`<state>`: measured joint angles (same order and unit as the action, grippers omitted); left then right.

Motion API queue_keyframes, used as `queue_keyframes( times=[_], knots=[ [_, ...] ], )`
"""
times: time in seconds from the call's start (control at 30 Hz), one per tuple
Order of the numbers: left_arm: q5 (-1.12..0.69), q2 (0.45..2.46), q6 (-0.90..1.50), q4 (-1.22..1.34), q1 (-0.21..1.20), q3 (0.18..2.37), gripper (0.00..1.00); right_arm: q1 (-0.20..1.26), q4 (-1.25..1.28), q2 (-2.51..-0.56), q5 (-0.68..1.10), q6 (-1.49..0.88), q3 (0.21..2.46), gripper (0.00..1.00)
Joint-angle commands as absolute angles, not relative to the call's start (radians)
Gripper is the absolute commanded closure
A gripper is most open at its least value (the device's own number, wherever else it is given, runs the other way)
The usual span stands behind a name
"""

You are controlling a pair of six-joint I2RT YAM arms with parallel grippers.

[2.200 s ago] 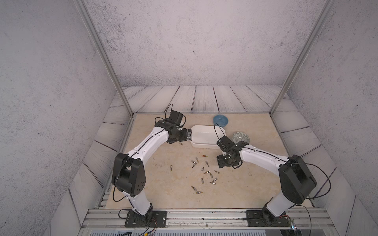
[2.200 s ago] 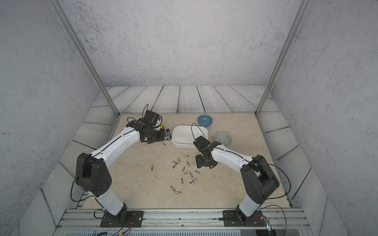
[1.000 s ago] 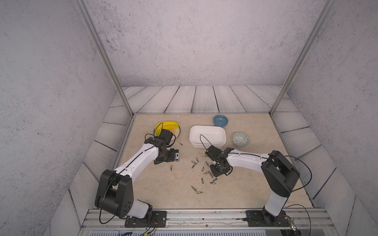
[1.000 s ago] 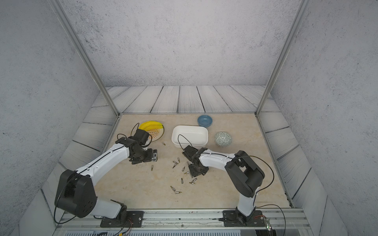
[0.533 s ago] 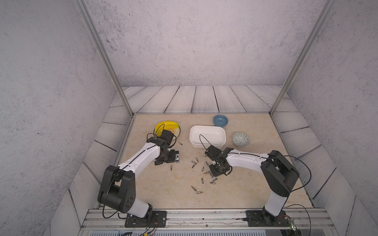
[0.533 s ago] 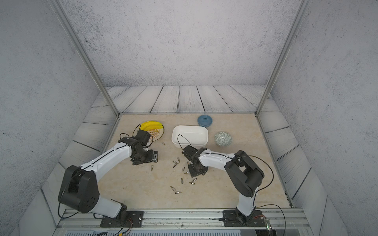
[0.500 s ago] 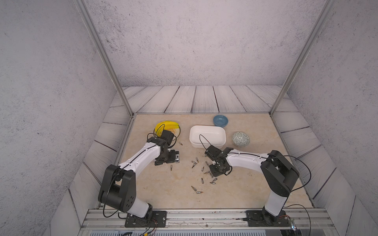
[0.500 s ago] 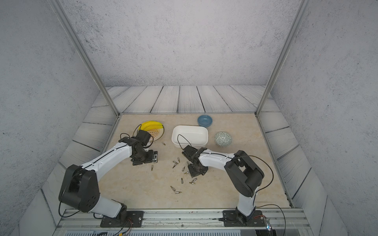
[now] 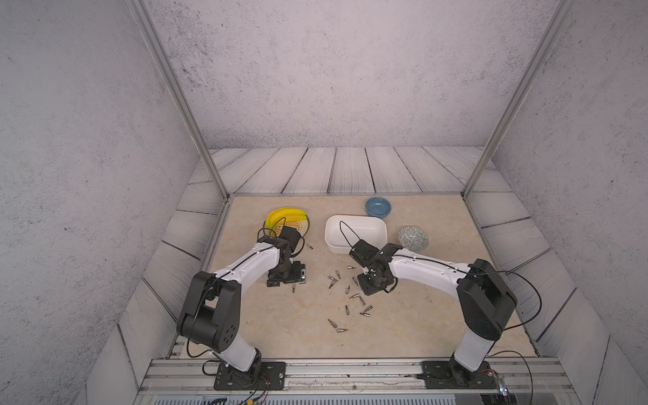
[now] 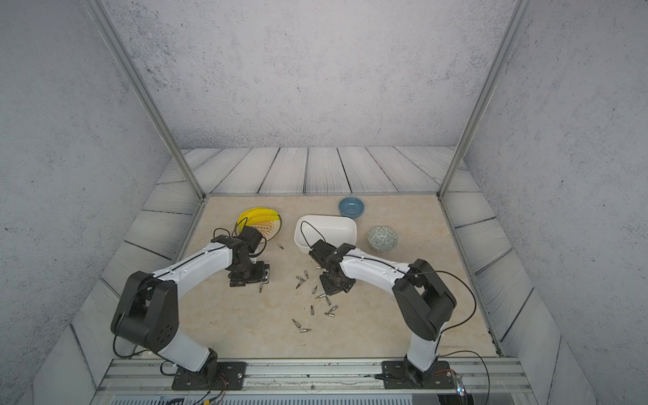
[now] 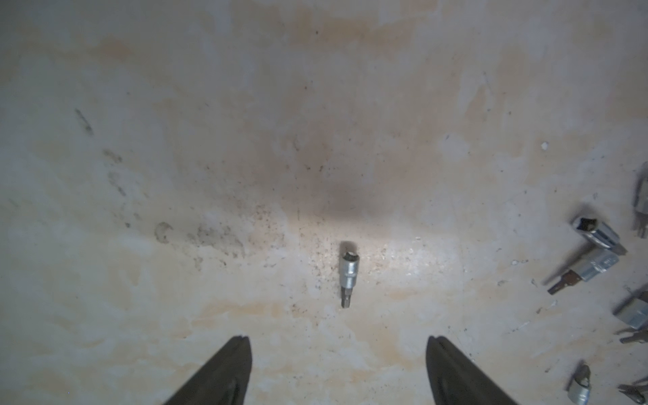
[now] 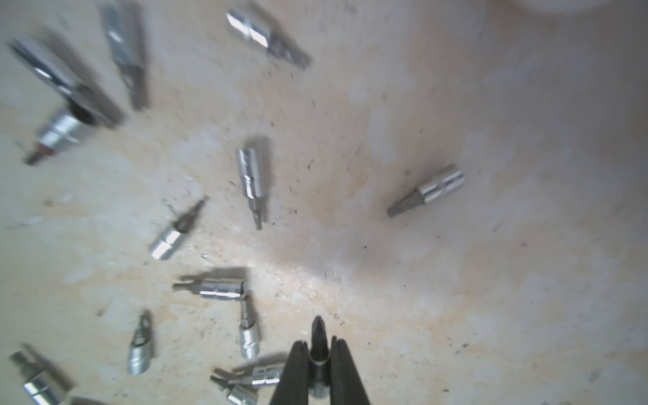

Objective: Put the bit on the desktop into the storage box
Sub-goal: Pick up the screwdriver bit from the center of the board, then place the screwdriver bit in the storage box.

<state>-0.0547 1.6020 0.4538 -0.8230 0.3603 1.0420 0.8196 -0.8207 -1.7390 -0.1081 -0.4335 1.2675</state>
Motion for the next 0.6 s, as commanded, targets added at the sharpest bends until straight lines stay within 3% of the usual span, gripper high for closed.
queue_keyframes(
  times=[0.0, 0.27, 0.57],
  knots=[
    [-0.032, 1.641, 0.467, -0.802, 0.36, 1.026, 0.18, 0.821, -0.911, -1.678, -0.176, -0.391, 1.384, 1.0],
    [-0.057, 1.712, 0.474, -0.763, 0.36, 1.046, 0.25, 0.742, -0.961, -1.817, -0.193, -0.283, 1.691, 1.0],
    [-0.068, 1.73, 0.466, -0.763, 0.359, 1.065, 0.29, 0.625, -0.973, -2.112, -0.147, -0.219, 1.984, 1.0]
  ],
)
